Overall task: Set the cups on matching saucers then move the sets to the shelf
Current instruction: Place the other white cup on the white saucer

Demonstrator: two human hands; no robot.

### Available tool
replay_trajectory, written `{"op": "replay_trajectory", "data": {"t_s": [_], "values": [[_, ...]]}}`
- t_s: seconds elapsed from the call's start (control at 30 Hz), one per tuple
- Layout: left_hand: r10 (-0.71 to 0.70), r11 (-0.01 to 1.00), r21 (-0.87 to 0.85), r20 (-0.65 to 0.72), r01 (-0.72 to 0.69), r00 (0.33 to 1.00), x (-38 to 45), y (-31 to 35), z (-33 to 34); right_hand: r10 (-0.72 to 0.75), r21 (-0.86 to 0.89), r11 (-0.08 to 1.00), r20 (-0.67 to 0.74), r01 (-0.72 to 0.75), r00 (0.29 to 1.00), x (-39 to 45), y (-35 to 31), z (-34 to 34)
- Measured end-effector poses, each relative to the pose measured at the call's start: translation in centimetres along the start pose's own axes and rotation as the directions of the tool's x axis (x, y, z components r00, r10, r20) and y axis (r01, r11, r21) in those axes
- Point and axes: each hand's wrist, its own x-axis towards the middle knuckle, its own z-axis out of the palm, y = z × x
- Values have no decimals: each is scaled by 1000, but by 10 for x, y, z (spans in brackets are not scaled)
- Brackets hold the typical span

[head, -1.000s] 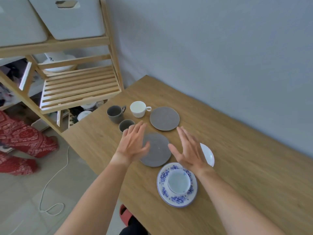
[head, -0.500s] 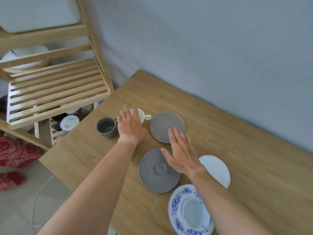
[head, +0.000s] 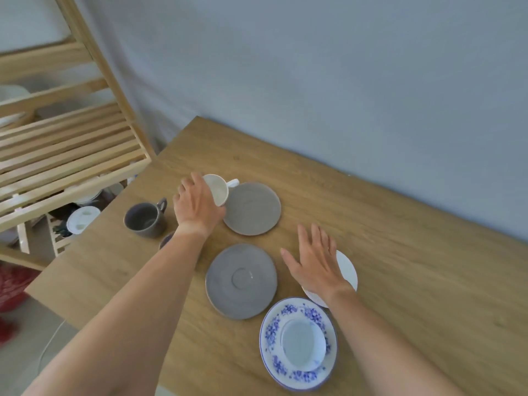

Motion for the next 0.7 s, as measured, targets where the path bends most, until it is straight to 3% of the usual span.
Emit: {"op": "replay_trajectory", "data": {"t_s": [0.2, 0.43, 0.7], "values": [[196, 976, -94, -10, -196, 981, -45, 42, -7, 126, -60, 991, 86, -121, 988, -35, 56, -15], [453, 891, -60, 61, -450, 889, -111, 93, 18, 178, -40, 984, 119, -175, 977, -71, 94, -13], [583, 810, -60, 195, -584, 789, -161, 140, 37, 207, -29, 978, 27, -206, 978, -96, 120, -11]]}}
